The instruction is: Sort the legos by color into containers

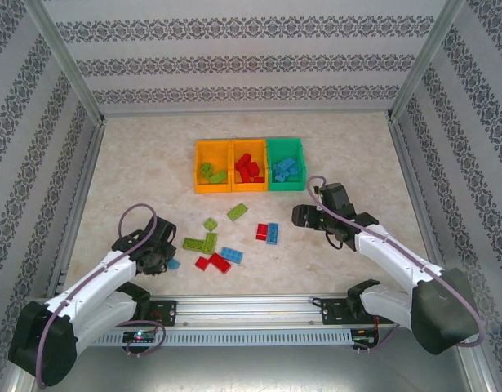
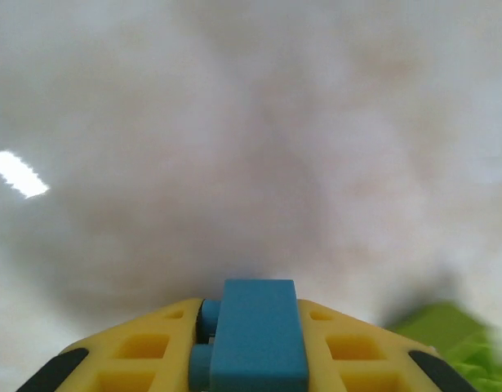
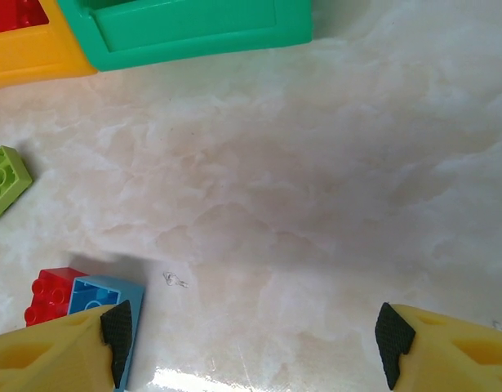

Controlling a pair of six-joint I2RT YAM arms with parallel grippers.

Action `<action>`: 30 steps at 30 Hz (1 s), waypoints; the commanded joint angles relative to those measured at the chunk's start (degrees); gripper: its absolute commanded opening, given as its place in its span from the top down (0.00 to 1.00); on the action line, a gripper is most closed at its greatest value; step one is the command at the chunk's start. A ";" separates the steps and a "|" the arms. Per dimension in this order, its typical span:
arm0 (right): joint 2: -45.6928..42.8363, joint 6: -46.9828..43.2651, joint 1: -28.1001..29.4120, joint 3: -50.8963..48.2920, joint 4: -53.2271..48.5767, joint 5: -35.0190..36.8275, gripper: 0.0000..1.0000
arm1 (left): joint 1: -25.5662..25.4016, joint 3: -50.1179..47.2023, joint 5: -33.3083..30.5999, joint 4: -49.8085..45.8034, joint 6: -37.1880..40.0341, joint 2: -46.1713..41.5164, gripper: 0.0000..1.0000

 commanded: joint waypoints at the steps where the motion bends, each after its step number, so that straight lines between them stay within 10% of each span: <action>1: -1.17 0.28 -0.57 -1.52 -1.41 1.50 0.19 | -0.05 7.63 -3.82 9.97 7.49 0.47 0.77; 16: -1.78 4.11 2.08 -4.32 -0.46 -1.41 0.21 | -8.17 67.00 15.00 16.59 41.00 51.38 0.82; 25: -2.24 7.67 4.58 -5.35 0.94 -0.80 0.21 | -8.24 110.12 29.33 4.30 45.74 83.52 0.80; 30: -2.52 8.19 5.01 -5.12 0.81 -0.54 0.21 | -8.35 115.93 30.30 4.86 43.53 90.79 0.77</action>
